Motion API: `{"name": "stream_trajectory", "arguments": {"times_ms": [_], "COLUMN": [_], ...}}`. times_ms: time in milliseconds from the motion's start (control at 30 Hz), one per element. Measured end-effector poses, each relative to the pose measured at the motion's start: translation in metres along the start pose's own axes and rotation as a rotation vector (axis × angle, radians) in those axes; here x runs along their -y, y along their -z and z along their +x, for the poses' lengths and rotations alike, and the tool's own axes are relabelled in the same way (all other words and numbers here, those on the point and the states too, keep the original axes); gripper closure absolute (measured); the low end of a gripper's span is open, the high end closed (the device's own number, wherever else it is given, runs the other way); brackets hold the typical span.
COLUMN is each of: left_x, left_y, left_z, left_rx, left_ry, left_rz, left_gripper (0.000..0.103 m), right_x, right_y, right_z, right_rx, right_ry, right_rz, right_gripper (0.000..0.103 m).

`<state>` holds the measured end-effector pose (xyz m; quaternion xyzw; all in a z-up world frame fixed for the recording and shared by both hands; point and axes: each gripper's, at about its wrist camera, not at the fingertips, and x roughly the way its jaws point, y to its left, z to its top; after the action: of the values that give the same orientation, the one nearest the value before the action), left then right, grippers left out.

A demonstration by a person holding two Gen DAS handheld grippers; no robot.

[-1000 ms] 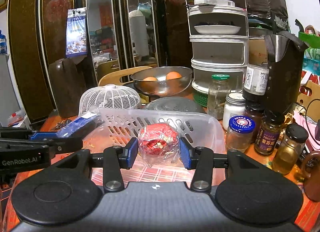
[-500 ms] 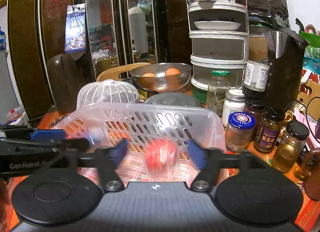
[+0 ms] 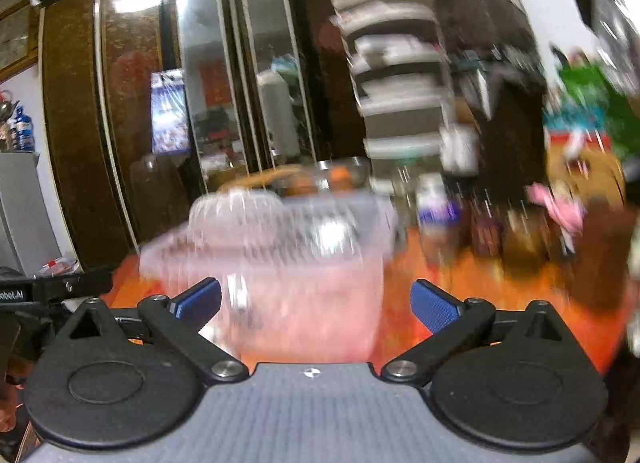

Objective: Organize objects
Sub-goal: 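Open both tools to drop the pack and ball into the basket, then grasp the red foil box with the left tool while the right tool grasps the lavender box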

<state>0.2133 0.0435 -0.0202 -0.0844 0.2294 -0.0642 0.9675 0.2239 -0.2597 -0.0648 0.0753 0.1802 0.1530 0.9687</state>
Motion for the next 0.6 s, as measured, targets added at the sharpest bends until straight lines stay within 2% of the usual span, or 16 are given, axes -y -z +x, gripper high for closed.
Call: {"name": "stream_trajectory", "arguments": {"times_ms": [67,133,200,267,433,600], "left_x": [-0.007,-0.008,-0.009,-0.008,0.003,0.006], "left_y": [0.023,0.039,0.048,0.051,0.06,0.065], "left_z": [0.001,0.003,0.009,0.015,0.026,0.035], "left_rx": [-0.063,-0.089,-0.115,-0.137,-0.167,-0.199], "left_ry": [-0.024,-0.045,-0.074,-0.07,-0.114,-0.139], "left_rz": [-0.036,-0.025,-0.021,-0.009,0.077,0.097], "left_gripper": [0.0,0.004,0.006,0.01,0.011,0.015], "right_x": [0.004,0.005,0.005,0.005,-0.001,-0.003], "right_y": [0.026,0.05,0.067,0.078,0.082,0.091], "right_z": [-0.01,-0.018,-0.027,-0.034,-0.042,-0.043], "right_rx": [-0.019,-0.06,-0.059,-0.048,-0.034,-0.047], "right_ry": [0.006,0.002,-0.009,-0.014,0.011,0.003], "right_rz": [0.055,0.099,0.14,0.154,0.077,0.056], "right_gripper": [0.0,0.0,0.0,0.0,0.0,0.0]}}
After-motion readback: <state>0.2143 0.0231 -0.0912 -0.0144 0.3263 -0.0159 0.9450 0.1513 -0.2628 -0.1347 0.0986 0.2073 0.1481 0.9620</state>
